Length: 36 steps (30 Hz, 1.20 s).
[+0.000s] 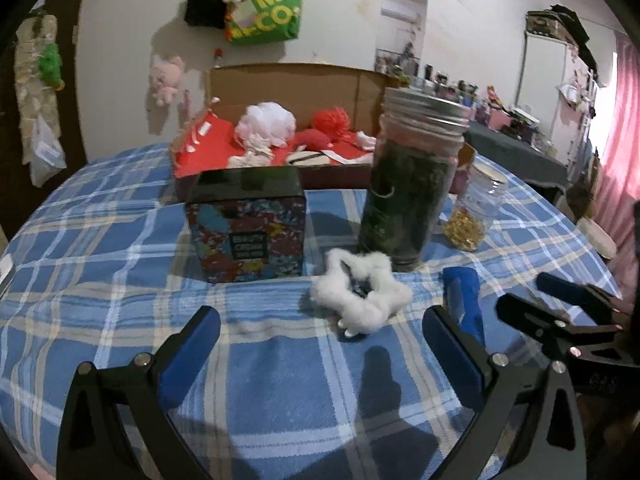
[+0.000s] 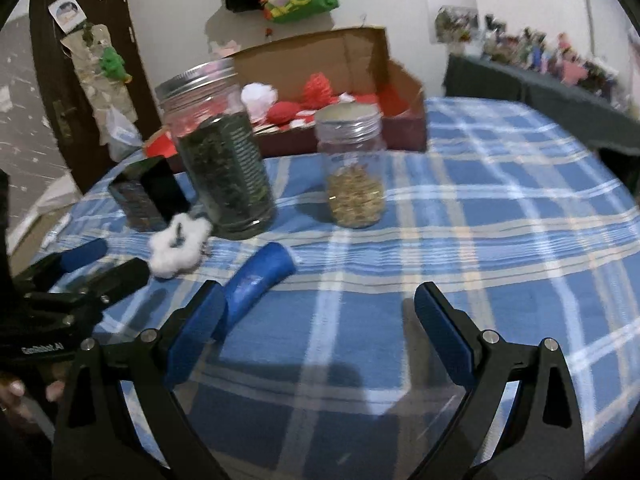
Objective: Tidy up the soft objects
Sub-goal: 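Grasp the blue cylinder with the right tool while the left tool grasps the white star scrunchie, then carry the blue cylinder and white star scrunchie up over the cardboard box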
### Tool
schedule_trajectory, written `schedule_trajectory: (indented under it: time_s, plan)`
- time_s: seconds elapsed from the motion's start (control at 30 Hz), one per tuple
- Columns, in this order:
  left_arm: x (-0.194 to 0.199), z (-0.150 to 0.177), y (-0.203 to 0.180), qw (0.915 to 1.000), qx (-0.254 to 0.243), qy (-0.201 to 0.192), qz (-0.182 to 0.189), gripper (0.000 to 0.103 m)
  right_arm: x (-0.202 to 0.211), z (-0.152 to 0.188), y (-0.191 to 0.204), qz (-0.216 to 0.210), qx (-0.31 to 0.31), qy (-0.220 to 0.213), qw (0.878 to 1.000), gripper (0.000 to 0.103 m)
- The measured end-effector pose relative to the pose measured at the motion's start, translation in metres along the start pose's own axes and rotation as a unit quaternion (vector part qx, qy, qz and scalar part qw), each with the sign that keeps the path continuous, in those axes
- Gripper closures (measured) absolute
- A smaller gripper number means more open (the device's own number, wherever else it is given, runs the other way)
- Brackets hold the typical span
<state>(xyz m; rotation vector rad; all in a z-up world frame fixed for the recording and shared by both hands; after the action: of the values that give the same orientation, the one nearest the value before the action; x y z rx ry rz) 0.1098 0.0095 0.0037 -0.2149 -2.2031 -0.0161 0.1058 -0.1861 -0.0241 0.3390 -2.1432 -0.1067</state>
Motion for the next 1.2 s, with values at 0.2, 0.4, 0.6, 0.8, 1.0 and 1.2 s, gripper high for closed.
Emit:
schedule_trajectory:
  time_s: [0.2, 0.4, 0.6, 0.8, 1.0, 1.2]
  plan:
    - [-0.008, -0.01, -0.003, 0.999, -0.026, 0.026, 0.026, 0.009, -0.011, -0.007, 0.008, -0.051, 0.012, 0.031, 0.998, 0.006]
    - [-0.022, -0.017, -0.007, 0.9967, -0.041, 0.054, 0.046, 0.023, -0.02, -0.012, 0.023, -0.073, 0.053, 0.051, 0.995, 0.022]
    - [-0.033, -0.019, -0.016, 0.9933, -0.053, 0.072, 0.074, 0.069, -0.024, -0.006, 0.039, -0.081, 0.1, 0.057, 0.99, 0.071]
    - [-0.032, -0.017, -0.023, 0.9902, -0.058, 0.075, 0.103, 0.084, -0.015, -0.007, 0.03, -0.105, 0.082, 0.043, 0.99, 0.081]
    - [-0.026, -0.018, -0.029, 0.9896, -0.061, 0.068, 0.111, 0.085, -0.005, -0.015, 0.02, -0.102, 0.071, 0.029, 0.992, 0.083]
    - [-0.023, -0.019, -0.032, 0.9893, -0.06, 0.067, 0.115, 0.085, -0.004, -0.015, 0.018, -0.1, 0.07, 0.028, 0.992, 0.088]
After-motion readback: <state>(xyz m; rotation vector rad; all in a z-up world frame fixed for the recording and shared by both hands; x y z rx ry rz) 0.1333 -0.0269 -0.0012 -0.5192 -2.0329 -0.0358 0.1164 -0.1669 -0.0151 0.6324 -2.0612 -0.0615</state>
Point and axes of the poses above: each gripper's, at about its wrist camera, not at the fingertips, and x roughly against the way its jaws point, y to its left, z to its underside, the point moved 6 cm from there along -x, roughly the way its jaws point, and after that the axes turned 15 degrees about y, right-handed, at the moved point
